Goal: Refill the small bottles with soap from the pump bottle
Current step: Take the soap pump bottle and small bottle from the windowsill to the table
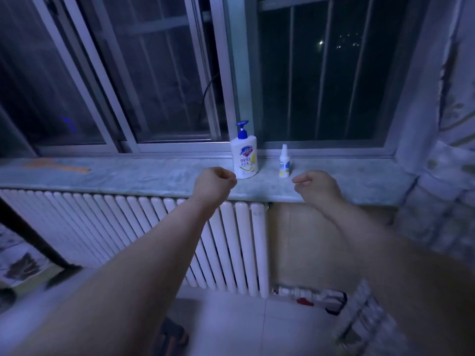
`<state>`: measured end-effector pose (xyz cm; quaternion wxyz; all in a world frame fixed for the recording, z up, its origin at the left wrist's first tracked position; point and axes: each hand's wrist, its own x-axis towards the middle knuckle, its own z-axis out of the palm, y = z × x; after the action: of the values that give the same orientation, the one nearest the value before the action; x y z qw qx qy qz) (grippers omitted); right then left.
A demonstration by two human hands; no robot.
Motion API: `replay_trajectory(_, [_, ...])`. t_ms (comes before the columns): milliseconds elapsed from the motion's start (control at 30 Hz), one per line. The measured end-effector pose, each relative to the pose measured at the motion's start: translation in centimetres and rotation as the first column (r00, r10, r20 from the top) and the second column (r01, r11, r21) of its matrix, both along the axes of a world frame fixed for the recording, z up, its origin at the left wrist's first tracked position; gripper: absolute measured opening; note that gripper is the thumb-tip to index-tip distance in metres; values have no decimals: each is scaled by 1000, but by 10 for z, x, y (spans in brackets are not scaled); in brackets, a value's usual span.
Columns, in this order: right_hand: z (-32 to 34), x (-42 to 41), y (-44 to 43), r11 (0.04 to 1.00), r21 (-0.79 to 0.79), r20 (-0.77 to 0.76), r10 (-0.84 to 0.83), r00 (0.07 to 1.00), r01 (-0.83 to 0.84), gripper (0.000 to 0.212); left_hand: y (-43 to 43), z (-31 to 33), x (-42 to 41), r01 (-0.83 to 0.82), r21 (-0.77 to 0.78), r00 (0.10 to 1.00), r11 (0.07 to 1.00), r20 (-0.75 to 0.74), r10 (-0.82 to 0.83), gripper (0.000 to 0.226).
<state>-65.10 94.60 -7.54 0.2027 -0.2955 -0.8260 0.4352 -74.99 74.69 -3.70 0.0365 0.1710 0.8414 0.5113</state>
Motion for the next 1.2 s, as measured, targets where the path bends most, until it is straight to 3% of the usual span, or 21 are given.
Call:
replay_trajectory(200, [0, -73, 61, 999, -5, 67, 43, 997, -43, 10, 60, -11, -63, -103, -95, 994, 990, 11, 105, 12])
replay_trajectory(300, [-7, -99, 81, 997, 33, 97, 69, 993, -72, 23, 81, -19, -89, -170, -139, 985, 976, 19, 174, 26])
replay_trajectory(367, [-19, -117, 93, 996, 32, 120, 79, 990, -84, 14, 91, -23, -104, -205, -158, 978, 966, 7, 209, 32])
replay_trajectory(500, [-44, -150, 113, 995, 41, 209, 75, 975, -86, 61, 105, -31, -126, -236, -187, 969, 953, 28, 246, 32])
replay_trajectory(667, [-56, -171, 122, 997, 42, 220, 46, 974, -57, 68, 110, -37, -143, -240, -181, 964, 954, 69, 256, 55])
replay_trajectory(767, [-62, -177, 121, 998, 19, 203, 48, 978, -53, 58, 112, -38, -151, -215, -155, 966, 964, 111, 233, 67])
replay_trajectory(933, [-67, -180, 121, 997, 9, 180, 79, 981, -82, 18, 115, -38, -158, -187, -132, 966, 973, 154, 206, 73])
replay_trajectory(1200, [-55, -183, 112, 997, 2, 56, 75, 996, -75, 18, 122, -41, -168, -160, -29, 967, 987, 198, 163, 77])
